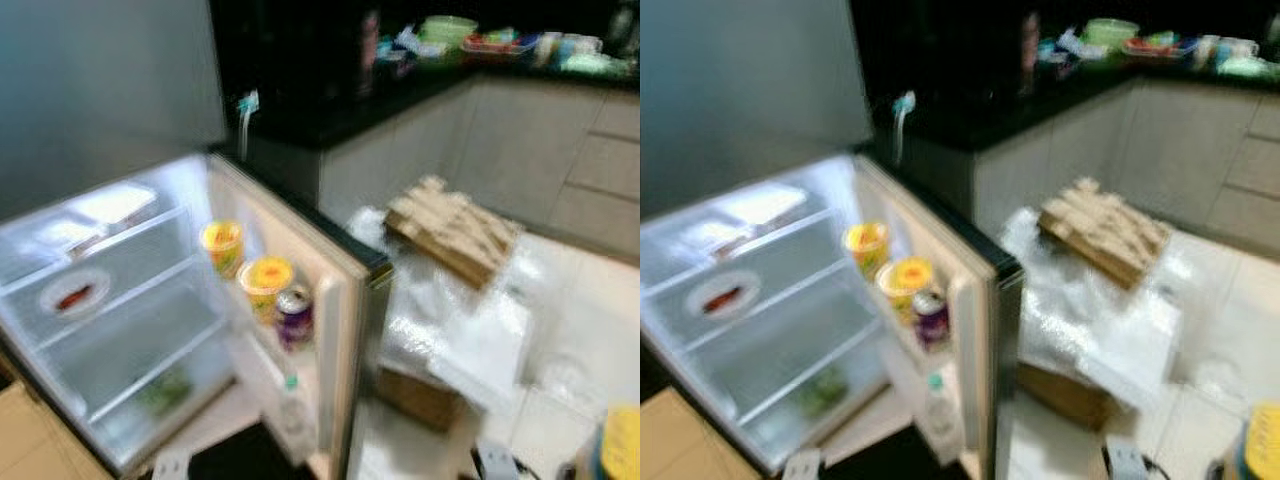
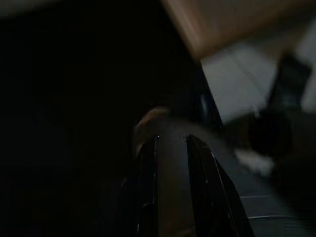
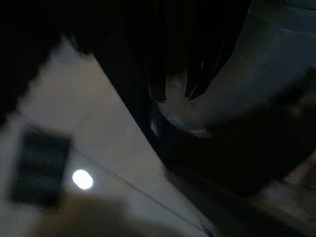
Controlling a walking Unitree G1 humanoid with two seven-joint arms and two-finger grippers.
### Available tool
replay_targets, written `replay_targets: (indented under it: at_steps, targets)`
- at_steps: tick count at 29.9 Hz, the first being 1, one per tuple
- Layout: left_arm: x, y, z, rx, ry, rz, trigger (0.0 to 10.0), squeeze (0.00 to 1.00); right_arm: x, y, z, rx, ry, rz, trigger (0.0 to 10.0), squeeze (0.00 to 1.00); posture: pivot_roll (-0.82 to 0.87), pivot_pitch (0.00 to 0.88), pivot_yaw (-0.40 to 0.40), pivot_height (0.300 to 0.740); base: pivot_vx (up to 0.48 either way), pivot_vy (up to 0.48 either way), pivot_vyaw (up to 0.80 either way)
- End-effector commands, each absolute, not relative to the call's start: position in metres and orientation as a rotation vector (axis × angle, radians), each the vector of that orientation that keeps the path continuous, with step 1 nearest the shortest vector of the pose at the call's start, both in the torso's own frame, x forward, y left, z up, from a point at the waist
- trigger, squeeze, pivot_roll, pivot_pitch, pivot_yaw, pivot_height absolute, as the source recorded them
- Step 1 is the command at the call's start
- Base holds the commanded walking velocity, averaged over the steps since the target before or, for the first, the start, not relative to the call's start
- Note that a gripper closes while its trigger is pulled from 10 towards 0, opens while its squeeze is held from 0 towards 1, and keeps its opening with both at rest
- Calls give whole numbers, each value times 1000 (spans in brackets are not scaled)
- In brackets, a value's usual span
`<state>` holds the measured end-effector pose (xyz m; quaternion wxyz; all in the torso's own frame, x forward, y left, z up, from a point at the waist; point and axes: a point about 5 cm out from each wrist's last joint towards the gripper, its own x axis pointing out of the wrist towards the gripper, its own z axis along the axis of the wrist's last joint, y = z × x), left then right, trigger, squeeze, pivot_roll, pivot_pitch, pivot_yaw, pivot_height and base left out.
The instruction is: Restocking fridge
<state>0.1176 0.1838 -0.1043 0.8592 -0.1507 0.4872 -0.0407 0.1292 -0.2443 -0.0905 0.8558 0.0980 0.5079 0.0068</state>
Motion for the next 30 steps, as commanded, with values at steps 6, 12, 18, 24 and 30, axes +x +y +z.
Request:
replay_targets:
  at_steps: [6,12,18,24,30]
  targets:
    - [108,182,-108,-336,1061,-80,10000,0,127,-239,-93,215,1088,23,10000,0,-50,0,-26,740,-41,0,0]
    - [108,185,-107,-343,1056,-80,10000,0,125,-241,-93,209,1093,18,10000,0,-53,0,-27,740,0,0,0]
    - [105,184,-108,-339,1073,-108,10000,0,123,-240,-94,210,1098,18,10000,0,-53,0,-27,740,0,-316,0]
    - [103,185,-108,-346,1076,-80,10000,0,124,-242,-94,198,1093,-5,10000,0,-53,0,-27,740,0,-394,0]
    - [102,183,-109,-364,1084,-64,10000,0,146,-256,-82,189,985,-88,10000,0,-50,0,-30,740,0,0,0]
